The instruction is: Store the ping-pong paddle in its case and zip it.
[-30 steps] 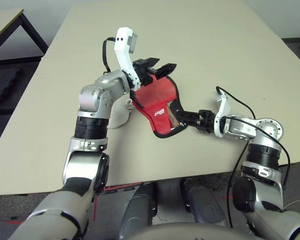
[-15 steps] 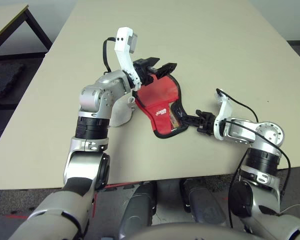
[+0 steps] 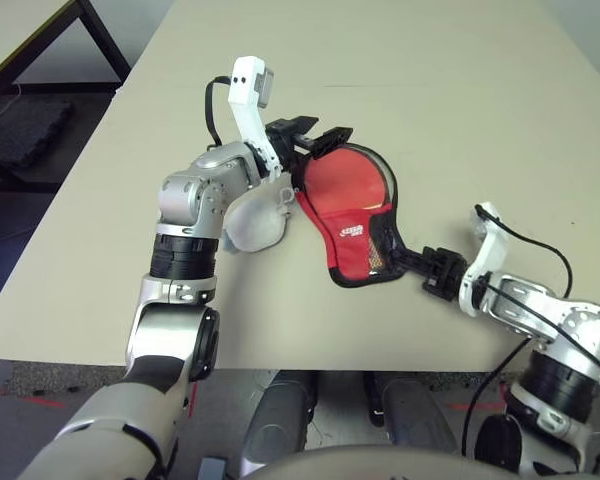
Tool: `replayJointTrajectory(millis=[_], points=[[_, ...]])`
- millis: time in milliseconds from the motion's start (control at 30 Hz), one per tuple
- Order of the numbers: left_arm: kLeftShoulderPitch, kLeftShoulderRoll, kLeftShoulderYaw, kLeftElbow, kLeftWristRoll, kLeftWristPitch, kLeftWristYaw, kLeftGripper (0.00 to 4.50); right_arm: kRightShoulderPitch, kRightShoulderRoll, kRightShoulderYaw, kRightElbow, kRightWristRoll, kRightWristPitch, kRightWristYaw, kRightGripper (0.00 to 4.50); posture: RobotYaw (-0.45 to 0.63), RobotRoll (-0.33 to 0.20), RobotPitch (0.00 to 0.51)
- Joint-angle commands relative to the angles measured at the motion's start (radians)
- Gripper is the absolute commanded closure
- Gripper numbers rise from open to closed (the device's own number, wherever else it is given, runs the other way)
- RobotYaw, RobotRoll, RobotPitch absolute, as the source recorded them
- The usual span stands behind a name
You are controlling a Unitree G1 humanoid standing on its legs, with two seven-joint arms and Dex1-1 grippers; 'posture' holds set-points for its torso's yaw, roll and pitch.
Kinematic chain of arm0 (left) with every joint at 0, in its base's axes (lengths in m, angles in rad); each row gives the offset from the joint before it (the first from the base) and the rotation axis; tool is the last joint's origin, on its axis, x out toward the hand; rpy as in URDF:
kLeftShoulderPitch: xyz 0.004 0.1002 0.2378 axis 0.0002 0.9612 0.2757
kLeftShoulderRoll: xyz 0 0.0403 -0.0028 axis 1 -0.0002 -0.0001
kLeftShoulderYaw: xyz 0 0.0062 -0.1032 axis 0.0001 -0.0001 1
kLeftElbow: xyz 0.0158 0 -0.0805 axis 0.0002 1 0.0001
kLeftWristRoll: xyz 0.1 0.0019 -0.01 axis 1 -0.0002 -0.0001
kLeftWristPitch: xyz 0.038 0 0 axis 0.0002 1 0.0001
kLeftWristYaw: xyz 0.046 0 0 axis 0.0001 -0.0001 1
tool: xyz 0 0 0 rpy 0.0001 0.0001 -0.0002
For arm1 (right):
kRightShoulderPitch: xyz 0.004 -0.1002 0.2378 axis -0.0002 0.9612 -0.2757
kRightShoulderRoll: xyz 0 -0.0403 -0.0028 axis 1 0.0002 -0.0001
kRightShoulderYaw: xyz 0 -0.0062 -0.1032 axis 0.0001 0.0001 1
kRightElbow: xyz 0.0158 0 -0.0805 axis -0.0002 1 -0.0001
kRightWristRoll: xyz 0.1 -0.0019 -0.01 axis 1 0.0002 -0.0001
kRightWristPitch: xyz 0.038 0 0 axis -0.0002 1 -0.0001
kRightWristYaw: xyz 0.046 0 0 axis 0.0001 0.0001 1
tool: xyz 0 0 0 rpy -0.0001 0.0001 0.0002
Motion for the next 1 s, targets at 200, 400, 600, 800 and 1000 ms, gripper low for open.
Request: replayJointTrajectory(millis=[200,400,600,800,1000], points=[[-0.008,0.004,-0.009,0.038,0.018,-0.010,-0.015,0.00,0.288,-0.425,0.286,-0.110,0.584,-0.462,-0.330,4.47,-0.09,0.000,0.223],[-0.005,0.007,-0.010,0.049,0.022,-0.019,-0.023,0.00,0.395,-0.560,0.385,-0.216,0.584,-0.675,-0.288,4.47,-0.10,0.000,0.223],[-0.010,0.007,-0.009,0.067,0.028,-0.029,-0.031,0.00,0.475,-0.639,0.454,-0.312,0.584,-0.828,-0.272,4.47,-0.12,0.000,0.225],[-0.009,0.003,-0.008,0.071,0.034,-0.032,-0.037,0.00,0.549,-0.711,0.467,-0.374,0.584,-0.939,-0.259,4.47,-0.14,0.000,0.228],[-0.016,-0.007,-0.011,0.085,0.040,-0.037,-0.046,0.00,0.629,-0.781,0.458,-0.423,0.584,-1.022,-0.227,4.47,-0.16,0.000,0.228]])
